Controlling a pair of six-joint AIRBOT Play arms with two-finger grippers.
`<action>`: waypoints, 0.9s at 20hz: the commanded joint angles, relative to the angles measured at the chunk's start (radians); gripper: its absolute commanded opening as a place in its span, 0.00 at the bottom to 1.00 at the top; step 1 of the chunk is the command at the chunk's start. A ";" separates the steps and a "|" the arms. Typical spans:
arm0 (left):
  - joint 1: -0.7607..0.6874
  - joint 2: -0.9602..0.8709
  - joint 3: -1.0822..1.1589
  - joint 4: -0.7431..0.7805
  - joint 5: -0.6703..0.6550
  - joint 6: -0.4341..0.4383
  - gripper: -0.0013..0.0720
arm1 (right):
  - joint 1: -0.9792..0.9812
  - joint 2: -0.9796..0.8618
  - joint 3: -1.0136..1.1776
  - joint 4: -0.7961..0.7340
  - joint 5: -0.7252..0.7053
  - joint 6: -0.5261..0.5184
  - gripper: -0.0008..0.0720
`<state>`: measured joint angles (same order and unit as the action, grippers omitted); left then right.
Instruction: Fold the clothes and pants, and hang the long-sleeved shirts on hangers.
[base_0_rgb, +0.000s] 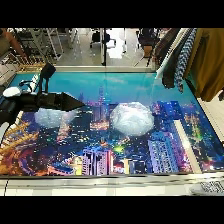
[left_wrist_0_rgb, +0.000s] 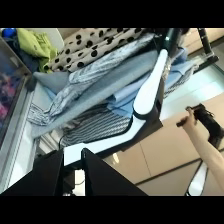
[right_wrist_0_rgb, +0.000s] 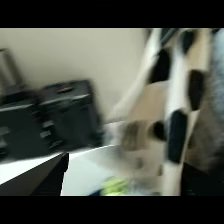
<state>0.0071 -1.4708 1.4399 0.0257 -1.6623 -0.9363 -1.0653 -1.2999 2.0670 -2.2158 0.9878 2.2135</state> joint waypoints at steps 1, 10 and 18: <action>-0.001 -0.001 0.000 0.000 0.029 0.001 0.17 | 0.133 0.087 0.000 0.072 0.019 -0.098 0.94; 0.003 -0.036 0.000 0.000 0.016 0.001 0.18 | 0.710 0.177 -0.036 0.017 0.334 -0.611 0.94; 0.110 -0.033 0.076 0.405 0.059 0.031 0.03 | 0.868 0.176 -0.407 0.907 0.534 -0.626 0.96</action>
<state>0.0639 -1.5055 1.4685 0.1581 -1.6352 -0.8871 -0.2649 -1.1244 1.8042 -1.7496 1.4708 1.6176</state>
